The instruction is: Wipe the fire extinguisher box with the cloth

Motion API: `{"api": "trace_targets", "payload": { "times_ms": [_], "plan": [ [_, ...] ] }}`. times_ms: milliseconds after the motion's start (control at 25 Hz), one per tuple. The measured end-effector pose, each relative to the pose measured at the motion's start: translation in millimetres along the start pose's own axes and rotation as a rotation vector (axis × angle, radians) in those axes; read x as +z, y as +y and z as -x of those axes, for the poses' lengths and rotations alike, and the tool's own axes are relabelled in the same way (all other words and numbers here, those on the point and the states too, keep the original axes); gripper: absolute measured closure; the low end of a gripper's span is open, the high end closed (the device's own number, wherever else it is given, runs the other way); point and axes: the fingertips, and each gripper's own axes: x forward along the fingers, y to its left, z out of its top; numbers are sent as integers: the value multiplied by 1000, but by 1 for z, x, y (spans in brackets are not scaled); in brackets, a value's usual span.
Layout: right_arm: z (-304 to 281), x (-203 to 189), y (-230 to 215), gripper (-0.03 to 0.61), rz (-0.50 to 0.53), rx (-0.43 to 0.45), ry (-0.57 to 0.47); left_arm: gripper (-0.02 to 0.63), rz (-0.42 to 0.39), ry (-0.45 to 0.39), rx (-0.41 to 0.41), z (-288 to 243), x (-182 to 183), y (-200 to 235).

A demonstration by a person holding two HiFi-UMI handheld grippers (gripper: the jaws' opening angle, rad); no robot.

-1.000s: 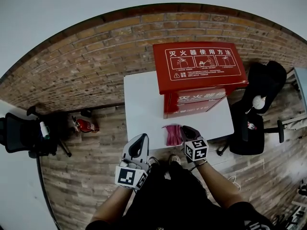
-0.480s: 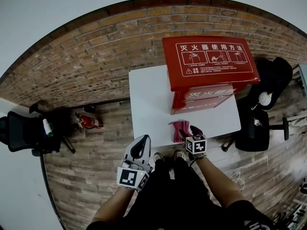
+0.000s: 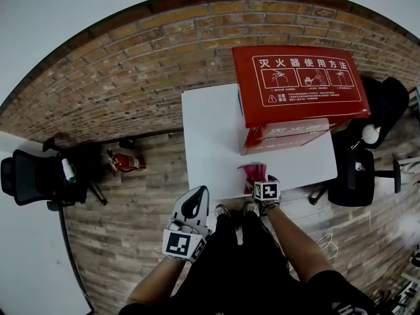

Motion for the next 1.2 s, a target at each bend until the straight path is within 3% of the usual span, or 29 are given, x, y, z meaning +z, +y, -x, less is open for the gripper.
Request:
{"api": "trace_targets", "payload": {
  "times_ms": [560, 800, 1080, 1200],
  "plan": [
    [-49, -25, -11, 129, -46, -79, 184, 580, 15, 42, 36, -2, -12, 31],
    [-54, -25, -14, 130, -70, -117, 213, 580, 26, 52, 47, -3, -15, 42],
    [-47, -28, -27, 133, -90, -223, 258, 580, 35, 47, 51, -3, -15, 46],
    [-47, -24, -25, 141, -111, -193, 236, 580, 38, 45, 53, -1, -16, 47]
  ]
}}
